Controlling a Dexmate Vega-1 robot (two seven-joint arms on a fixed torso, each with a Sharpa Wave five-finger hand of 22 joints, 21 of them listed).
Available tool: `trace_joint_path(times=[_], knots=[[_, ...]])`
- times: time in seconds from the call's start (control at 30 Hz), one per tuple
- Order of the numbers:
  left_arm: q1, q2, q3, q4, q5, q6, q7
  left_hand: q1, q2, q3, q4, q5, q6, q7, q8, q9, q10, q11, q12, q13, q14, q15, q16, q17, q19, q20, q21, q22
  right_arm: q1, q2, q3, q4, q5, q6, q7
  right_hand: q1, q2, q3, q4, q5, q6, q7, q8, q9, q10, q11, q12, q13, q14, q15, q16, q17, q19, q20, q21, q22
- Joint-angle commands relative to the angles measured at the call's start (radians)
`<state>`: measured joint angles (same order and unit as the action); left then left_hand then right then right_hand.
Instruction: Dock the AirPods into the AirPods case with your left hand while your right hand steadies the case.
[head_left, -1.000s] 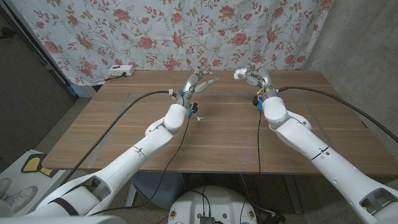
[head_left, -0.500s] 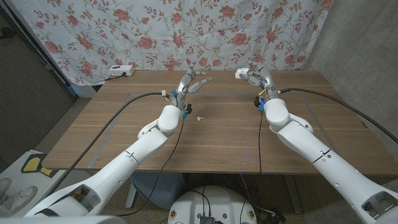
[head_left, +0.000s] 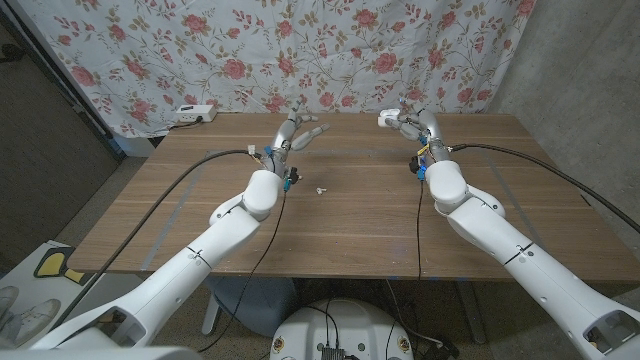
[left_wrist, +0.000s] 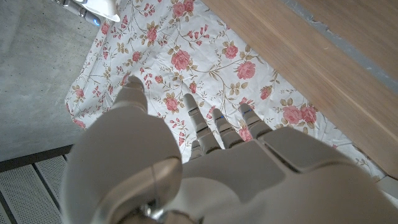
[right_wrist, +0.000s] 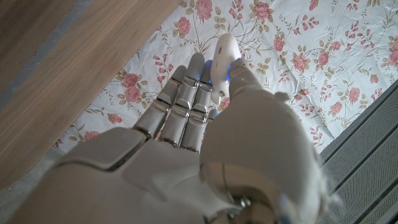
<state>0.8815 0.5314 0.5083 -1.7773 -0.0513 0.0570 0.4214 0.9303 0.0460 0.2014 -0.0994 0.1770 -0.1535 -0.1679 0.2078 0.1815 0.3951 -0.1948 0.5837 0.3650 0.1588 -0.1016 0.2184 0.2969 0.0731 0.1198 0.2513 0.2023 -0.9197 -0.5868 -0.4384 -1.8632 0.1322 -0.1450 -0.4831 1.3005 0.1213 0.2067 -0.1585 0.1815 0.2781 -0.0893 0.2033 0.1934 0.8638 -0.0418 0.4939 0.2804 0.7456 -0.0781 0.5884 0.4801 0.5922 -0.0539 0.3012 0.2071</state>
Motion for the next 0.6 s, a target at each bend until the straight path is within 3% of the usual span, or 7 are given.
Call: trace_joint_path(times=[0.03,0.17,0.27,0.37,0.47,0.6], knots=[[0.038,0.024,-0.041,-0.052,0.0,0.043,0.049,-0.004,0.003,0.003,-0.005,0.005,0.004,0.003,-0.004,0.002,0.007,0.002,-0.005,-0.002,-0.004,0.005,-0.002,-0.002,-0.008,0.004,-0.003,0.002,-0.01,-0.003,0.007,0.002,-0.005,0.024,0.006,0.013,0.003,-0.003,0.001,0.007,-0.004,0.003,-0.002,0.001,0.138,-0.14,0.005,0.005,0.008,-0.161,0.004,0.007,-0.006,-0.002,0.006,0.006],[0.036,0.073,-0.027,-0.11,0.063,0.145,0.048,-0.004,0.005,0.004,-0.006,0.005,0.004,0.004,-0.005,0.002,0.01,0.004,-0.008,-0.005,-0.004,0.007,-0.002,-0.005,-0.01,0.004,-0.004,0.002,-0.014,-0.003,0.01,0.0,-0.004,0.023,0.006,0.014,0.003,-0.003,0.001,0.007,-0.003,0.002,-0.001,0.001,0.137,-0.14,0.005,0.005,0.007,-0.161,0.004,0.011,-0.012,-0.002,0.005,0.006],[0.039,0.074,-0.035,-0.097,0.045,0.114,0.039,-0.005,0.005,0.004,-0.007,0.005,0.004,0.005,-0.005,0.002,0.01,0.004,-0.012,-0.008,-0.006,0.008,-0.002,-0.007,-0.013,0.007,-0.005,0.002,-0.013,-0.004,0.01,0.0,-0.004,0.02,0.009,0.015,0.003,-0.004,0.001,0.007,-0.003,0.003,-0.001,0.001,0.137,-0.14,0.006,0.005,0.007,-0.161,0.004,0.013,-0.015,-0.001,0.004,0.006],[0.029,0.11,-0.021,-0.129,0.089,0.188,0.023,-0.008,0.007,0.004,-0.006,0.005,0.005,0.007,-0.005,0.002,0.012,0.006,-0.014,-0.01,-0.007,0.009,-0.002,-0.008,-0.013,0.007,-0.005,0.002,-0.007,-0.004,0.005,0.005,-0.008,0.02,0.013,0.015,0.003,-0.004,0.001,0.007,0.0,0.003,0.0,0.001,0.137,-0.14,0.006,0.004,0.006,-0.161,0.003,0.015,-0.017,-0.001,0.004,0.006],[0.044,0.102,-0.037,-0.126,0.074,0.161,0.04,-0.009,0.007,0.004,-0.007,0.006,0.005,0.007,-0.006,0.002,0.013,0.003,-0.016,-0.012,-0.008,0.009,-0.002,-0.01,-0.014,0.009,-0.005,0.002,-0.004,-0.001,0.004,0.007,-0.011,0.022,0.012,0.016,0.003,-0.005,0.002,0.008,0.001,0.003,0.0,0.001,0.137,-0.14,0.006,0.004,0.005,-0.161,0.003,0.017,-0.018,0.0,0.004,0.006],[0.049,0.114,-0.038,-0.154,0.099,0.217,0.053,-0.009,0.011,0.005,-0.008,0.006,0.006,0.007,-0.006,0.002,0.016,0.005,-0.019,-0.015,-0.006,0.008,0.0,-0.012,-0.012,0.01,-0.005,0.002,-0.004,-0.001,0.003,0.005,-0.016,0.017,0.01,0.016,0.003,-0.005,0.002,0.008,0.001,0.002,0.001,0.002,0.137,-0.139,0.007,0.004,0.004,-0.161,0.003,0.02,-0.02,0.001,0.005,0.006]])
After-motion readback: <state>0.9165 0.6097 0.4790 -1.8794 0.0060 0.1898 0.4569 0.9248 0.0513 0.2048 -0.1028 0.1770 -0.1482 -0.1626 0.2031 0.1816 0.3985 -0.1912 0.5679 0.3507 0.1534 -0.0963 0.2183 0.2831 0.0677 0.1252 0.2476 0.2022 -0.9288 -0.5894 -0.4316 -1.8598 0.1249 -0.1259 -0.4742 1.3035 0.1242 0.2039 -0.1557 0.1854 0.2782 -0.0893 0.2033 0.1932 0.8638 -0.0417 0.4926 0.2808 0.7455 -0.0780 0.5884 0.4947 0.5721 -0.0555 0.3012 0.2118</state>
